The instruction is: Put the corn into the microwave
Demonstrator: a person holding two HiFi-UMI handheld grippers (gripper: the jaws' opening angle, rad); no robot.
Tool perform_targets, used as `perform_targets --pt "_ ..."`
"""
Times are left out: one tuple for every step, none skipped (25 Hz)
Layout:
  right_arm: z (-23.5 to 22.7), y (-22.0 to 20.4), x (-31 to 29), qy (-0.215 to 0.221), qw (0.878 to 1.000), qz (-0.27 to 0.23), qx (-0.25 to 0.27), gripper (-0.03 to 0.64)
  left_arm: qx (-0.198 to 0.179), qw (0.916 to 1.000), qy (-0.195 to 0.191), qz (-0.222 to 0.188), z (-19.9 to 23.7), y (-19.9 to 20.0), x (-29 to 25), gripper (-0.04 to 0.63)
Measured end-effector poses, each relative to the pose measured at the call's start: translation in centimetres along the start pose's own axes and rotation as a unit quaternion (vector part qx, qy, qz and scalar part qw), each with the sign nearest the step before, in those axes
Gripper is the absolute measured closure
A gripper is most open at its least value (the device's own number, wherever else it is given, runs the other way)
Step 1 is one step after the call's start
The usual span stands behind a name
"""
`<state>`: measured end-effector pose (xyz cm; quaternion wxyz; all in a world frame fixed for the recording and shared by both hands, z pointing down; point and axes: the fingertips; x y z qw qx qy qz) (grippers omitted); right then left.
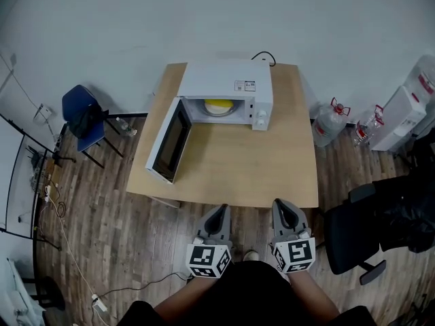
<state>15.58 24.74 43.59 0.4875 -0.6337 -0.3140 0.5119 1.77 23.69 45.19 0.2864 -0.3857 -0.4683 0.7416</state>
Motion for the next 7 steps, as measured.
perform_targets --pt "-0.2 -0.1 0.4 -0.001 1.0 -0.002 0.003 0.557 0.0 1.0 0.002 -0.001 -0.3 -0.2 0.1 0.578" --pt "-0.4 -0.1 0.8 -0.002 1.0 -0.004 0.005 0.557 -0.002 1.0 0.005 -0.001 -0.5 -0.3 0.3 0.578" --pt "-0.6 -0.2 1.1 -0.002 1.0 -0.005 0.004 0.558 -0.004 1.0 0.007 0.0 -0.7 -0.4 0.5 0.578" --pt "-0.7 -0.3 1.5 -0.002 1.0 -0.006 0.002 0.557 -0.006 0.9999 0.01 0.0 -0.9 -0.5 0.7 0.578" --pt "-0.9 -0.4 1.9 -0.002 1.0 -0.005 0.0 0.558 -0.007 0.9999 0.012 0.0 -1.1 -0.6 0.9 0.578" --pt "-1.0 -0.5 2.3 -0.002 1.0 -0.005 -0.001 0.557 -0.008 0.9999 0.014 0.0 -1.3 -0.7 1.2 0.578" --pt "-1.1 -0.7 2.7 -0.001 1.0 -0.004 -0.001 0.558 -0.01 0.9998 0.016 0.0 -1.5 -0.7 1.5 0.578"
Point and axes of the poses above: the fingertips, and each gripper's own axes: x backward along the fingers, z to its left, y out of its top, and after that the axes turned 7 degrees about z, right-handed
